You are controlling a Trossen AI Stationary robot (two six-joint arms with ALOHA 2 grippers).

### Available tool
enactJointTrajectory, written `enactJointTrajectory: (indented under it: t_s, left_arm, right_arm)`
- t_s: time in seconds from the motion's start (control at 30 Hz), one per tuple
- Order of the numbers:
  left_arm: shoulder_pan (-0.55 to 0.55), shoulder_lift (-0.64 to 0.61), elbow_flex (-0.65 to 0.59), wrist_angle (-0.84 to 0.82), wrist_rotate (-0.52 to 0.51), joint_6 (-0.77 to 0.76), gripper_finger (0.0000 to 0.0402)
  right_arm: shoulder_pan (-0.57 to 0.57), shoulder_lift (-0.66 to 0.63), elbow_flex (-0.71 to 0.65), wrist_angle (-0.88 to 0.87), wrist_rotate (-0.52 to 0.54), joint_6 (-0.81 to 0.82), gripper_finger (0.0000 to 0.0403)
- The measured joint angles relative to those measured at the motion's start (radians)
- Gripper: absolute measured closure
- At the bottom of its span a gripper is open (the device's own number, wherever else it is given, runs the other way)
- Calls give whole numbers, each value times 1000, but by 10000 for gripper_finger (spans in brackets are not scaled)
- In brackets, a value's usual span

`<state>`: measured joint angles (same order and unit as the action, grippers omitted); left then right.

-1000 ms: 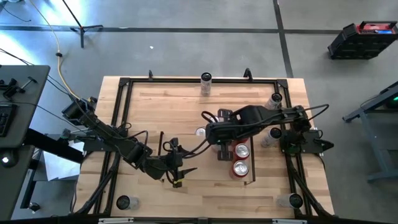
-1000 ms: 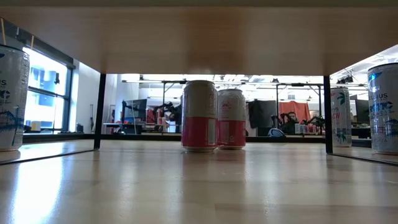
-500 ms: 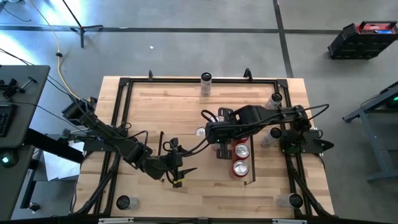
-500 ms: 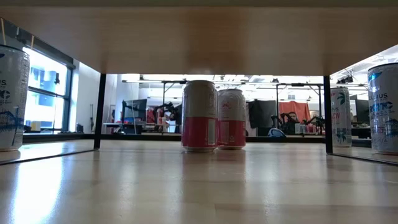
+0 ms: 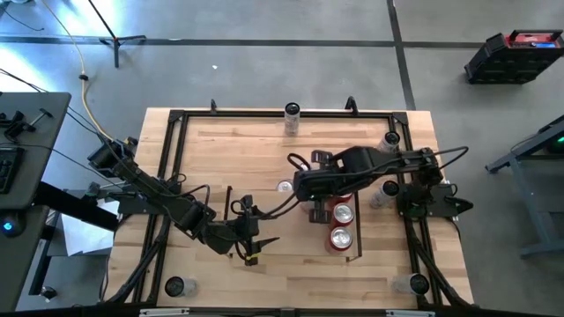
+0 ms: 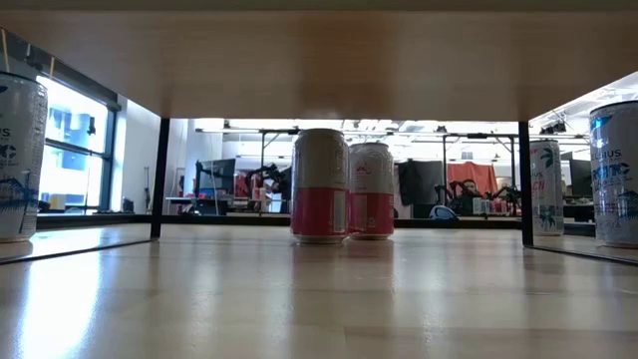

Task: Place canned beverage on shelf
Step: Put the top pink and white bottle on the shelf

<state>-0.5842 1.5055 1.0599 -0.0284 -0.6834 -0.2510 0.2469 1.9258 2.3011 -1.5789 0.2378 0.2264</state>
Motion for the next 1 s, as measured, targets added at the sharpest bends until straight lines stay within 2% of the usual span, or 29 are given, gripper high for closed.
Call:
enactJointTrajectory:
  t_s: [0.37, 0.57, 1.0]
  left_arm:
    - [0, 0, 0, 2, 0, 0, 147]
    - [0, 0, 0, 4, 0, 0, 147]
    - [0, 0, 0, 4, 0, 0, 147]
  right_arm:
    - [17, -12, -10, 7, -55, 7, 403]
    - [15, -15, -56, 16, -51, 30, 403]
    - [15, -36, -57, 5, -39, 38, 403]
